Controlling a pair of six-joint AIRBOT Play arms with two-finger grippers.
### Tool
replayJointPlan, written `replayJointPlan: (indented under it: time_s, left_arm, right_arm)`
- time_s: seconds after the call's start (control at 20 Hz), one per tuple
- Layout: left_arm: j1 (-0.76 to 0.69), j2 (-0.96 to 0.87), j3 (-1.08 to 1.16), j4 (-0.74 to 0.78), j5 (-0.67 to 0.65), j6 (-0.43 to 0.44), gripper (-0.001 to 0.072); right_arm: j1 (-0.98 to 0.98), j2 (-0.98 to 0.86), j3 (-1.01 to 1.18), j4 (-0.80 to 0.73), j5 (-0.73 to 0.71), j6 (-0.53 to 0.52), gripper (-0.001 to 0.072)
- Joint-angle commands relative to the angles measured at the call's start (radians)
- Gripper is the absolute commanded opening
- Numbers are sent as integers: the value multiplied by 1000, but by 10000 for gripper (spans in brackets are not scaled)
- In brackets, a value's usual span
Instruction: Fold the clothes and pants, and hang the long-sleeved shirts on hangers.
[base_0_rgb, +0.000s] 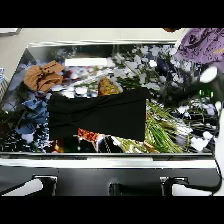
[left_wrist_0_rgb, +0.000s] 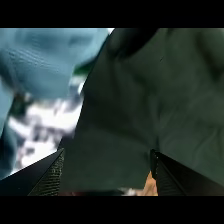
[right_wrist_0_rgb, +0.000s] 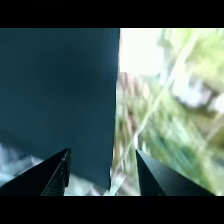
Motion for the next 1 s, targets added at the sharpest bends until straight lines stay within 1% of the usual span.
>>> replayJointPlan:
  time_s: [0.0, 0.15, 0.3, 0.4, 0.5, 0.6, 0.75, 0.9, 0.95]
  left_arm:
    - [3, 39, -109, -6, 10, 6, 618]
    - [-4, 39, -109, -3, 10, 6, 619]
    - [-3, 39, -109, -3, 10, 6, 618]
    - [-3, 39, -109, -3, 10, 6, 619]
    - [-3, 39, -109, -3, 10, 6, 619]
    - [-3, 39, -109, -4, 10, 6, 618]
    - [-3, 39, -109, -4, 10, 6, 619]
    - [-3, 39, -109, -4, 16, 6, 619]
    - [-3, 39, -109, -4, 27, 6, 618]
  right_arm:
    - [-24, 172, -424, 179, -120, -182, 483]
    - [-24, 233, -630, 232, -213, -213, 482]
    - [-24, 232, -725, 340, -265, -286, 481]
    - [-24, 232, -749, 398, -304, -314, 481]
    - [-24, 230, -755, 401, -349, -313, 480]
    - [-24, 198, -756, 437, -352, -333, 479]
    - [-24, 124, -756, 449, -352, -344, 479]
    - [-21, 63, -756, 534, -349, -378, 477]
    - [-2, 49, -756, 540, -357, -380, 473]
